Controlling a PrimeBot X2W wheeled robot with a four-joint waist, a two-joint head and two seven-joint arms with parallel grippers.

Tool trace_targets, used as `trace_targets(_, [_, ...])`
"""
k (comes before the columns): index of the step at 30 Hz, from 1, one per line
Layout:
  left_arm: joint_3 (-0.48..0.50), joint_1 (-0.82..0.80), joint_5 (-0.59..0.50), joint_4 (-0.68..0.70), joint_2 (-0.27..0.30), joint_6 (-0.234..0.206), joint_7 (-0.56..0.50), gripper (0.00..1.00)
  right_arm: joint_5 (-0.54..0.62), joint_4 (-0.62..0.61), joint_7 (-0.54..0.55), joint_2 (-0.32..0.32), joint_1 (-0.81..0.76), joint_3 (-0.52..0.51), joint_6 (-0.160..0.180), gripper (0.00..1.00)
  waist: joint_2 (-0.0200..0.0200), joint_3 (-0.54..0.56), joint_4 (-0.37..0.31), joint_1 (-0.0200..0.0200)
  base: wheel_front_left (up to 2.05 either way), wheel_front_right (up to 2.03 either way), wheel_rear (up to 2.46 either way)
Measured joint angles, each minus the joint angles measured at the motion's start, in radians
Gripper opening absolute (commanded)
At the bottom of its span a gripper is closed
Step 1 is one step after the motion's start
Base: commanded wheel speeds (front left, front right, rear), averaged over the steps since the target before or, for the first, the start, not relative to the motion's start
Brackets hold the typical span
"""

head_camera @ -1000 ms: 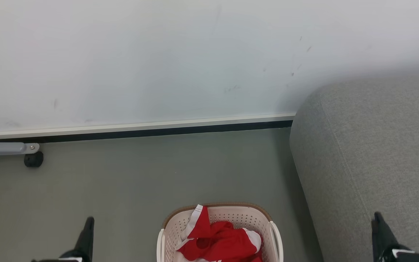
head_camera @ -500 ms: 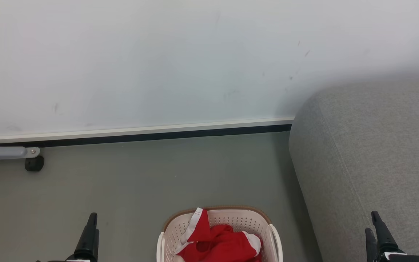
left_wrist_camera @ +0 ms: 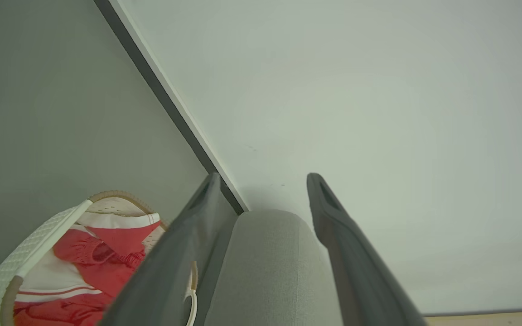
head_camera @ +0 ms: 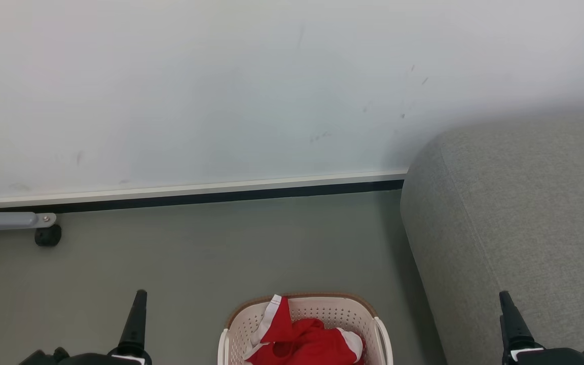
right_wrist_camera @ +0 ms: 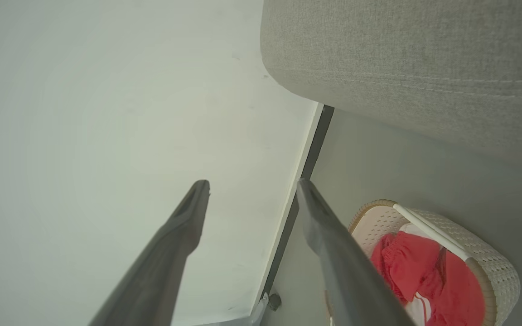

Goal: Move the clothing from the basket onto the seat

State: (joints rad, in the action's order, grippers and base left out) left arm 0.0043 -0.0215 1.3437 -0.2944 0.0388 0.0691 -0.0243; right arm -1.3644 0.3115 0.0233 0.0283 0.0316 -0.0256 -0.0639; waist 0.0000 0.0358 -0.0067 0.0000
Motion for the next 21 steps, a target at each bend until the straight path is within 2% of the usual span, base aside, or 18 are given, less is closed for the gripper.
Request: trace_targets(21, [-0.079, 0.014, -0.345, 0.043, 0.050, -0.052, 0.063, 1.00, 0.307, -0.019, -0.064, 0.048, 0.000, 0.138, 0.046, 1.00, 0.0000, 0.019, -0.005, 0.0000, 0.00, 0.00, 0.00])
